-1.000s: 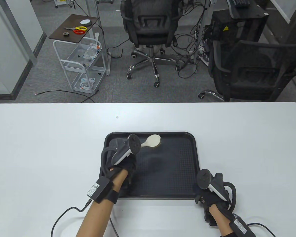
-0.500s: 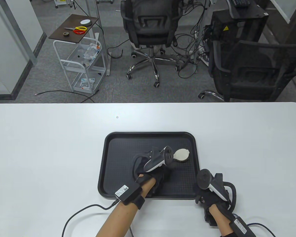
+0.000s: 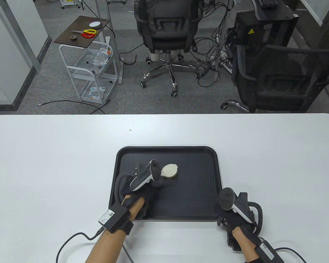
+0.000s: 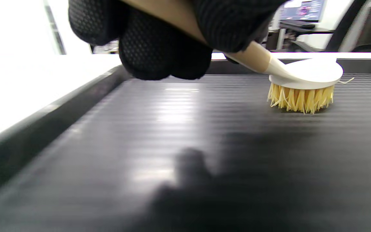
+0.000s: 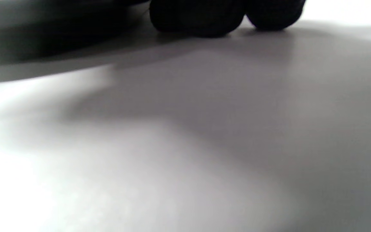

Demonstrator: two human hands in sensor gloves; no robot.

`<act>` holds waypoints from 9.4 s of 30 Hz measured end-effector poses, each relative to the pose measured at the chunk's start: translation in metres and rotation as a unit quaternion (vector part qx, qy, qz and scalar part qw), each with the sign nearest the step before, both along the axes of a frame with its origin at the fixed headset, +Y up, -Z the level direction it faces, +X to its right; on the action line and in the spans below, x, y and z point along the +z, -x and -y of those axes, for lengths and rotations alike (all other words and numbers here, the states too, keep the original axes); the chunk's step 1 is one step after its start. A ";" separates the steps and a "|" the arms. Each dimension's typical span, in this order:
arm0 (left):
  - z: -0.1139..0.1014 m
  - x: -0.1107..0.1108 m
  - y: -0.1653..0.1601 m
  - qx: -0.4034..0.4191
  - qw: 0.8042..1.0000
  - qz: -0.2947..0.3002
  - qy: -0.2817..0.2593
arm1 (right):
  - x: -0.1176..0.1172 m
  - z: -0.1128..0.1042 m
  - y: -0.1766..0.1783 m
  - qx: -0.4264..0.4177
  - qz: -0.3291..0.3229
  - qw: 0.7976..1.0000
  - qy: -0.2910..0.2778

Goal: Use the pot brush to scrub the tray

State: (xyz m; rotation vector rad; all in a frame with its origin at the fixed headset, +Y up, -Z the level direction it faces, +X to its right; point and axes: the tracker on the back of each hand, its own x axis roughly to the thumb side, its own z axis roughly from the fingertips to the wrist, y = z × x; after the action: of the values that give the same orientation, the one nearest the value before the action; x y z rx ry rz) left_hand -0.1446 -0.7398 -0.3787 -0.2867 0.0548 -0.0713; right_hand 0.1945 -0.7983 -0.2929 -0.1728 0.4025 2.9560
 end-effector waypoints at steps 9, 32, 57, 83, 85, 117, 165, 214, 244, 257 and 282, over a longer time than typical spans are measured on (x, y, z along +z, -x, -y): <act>-0.003 0.006 0.094 -0.001 0.994 -0.109 0.006 | 0.000 0.000 0.000 -0.001 0.001 1.000 0.000; -0.009 0.011 -0.088 0.046 0.994 0.095 -0.028 | 0.000 0.000 0.000 0.001 0.000 1.000 0.001; 0.012 0.023 -0.034 0.057 0.997 0.051 0.023 | 0.000 0.000 0.000 0.000 0.000 1.000 0.001; -0.040 0.034 0.057 -0.001 0.999 -0.014 -0.040 | 0.000 0.000 0.000 0.001 0.003 1.000 0.001; -0.038 0.034 0.031 0.015 0.999 0.013 -0.037 | 0.000 0.000 0.000 0.001 0.003 1.000 0.001; 0.006 0.054 -0.043 0.023 0.997 0.073 0.008 | 0.000 0.000 0.000 -0.001 0.000 1.000 0.003; 0.007 0.065 -0.140 0.062 0.983 0.170 0.008 | 0.000 0.000 0.000 0.000 0.000 1.000 0.004; -0.017 0.089 -0.044 0.057 0.987 0.144 -0.035 | 0.000 0.000 0.000 -0.003 0.002 1.000 0.005; 0.005 0.104 -0.029 0.043 0.990 0.131 0.014 | -0.001 0.000 -0.002 -0.006 0.002 1.000 0.009; -0.007 0.110 0.126 0.004 1.000 -0.022 0.016 | 0.000 0.000 -0.001 -0.008 0.004 1.000 0.008; -0.038 0.012 -0.009 0.055 0.995 0.058 -0.065 | 0.000 0.001 -0.001 -0.006 0.005 1.000 0.006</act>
State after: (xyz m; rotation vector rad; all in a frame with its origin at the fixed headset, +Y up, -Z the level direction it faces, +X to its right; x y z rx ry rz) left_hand -0.1357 -0.7021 -0.3671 -0.1556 -0.0712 0.0252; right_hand 0.1953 -0.7989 -0.2931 -0.1843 0.4185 2.9398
